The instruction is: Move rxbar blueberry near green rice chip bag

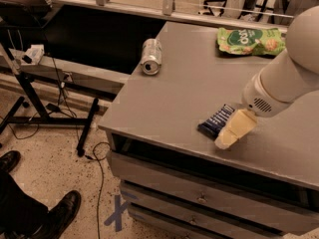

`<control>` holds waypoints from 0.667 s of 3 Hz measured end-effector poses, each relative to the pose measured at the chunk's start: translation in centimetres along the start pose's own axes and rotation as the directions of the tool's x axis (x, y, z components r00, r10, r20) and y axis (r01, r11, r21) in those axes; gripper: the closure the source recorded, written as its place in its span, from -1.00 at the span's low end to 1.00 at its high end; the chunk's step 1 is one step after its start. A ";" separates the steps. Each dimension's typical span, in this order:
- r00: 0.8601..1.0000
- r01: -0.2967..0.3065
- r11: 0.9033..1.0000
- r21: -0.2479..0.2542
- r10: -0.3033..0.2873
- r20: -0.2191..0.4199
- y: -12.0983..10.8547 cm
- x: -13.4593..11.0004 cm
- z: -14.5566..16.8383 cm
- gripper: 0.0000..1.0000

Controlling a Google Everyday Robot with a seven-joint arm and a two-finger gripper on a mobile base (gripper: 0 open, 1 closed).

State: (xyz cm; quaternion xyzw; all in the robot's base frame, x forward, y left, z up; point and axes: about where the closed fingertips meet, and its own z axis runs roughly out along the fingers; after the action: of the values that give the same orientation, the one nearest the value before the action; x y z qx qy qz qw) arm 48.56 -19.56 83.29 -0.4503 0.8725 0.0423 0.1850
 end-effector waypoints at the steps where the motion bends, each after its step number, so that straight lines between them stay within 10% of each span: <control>1: 1.000 0.014 1.000 -0.005 -0.014 0.022 0.7 -0.9 0.4 -0.66; 2: 1.000 0.004 1.000 -0.018 -0.004 0.026 1.3 -0.7 1.3 -0.17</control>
Offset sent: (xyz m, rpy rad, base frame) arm -0.0067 0.0191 -0.0202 0.0467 0.0088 0.0030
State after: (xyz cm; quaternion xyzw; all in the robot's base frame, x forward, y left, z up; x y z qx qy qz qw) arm 48.24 -17.92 82.25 -0.4532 0.8686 0.0558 0.1924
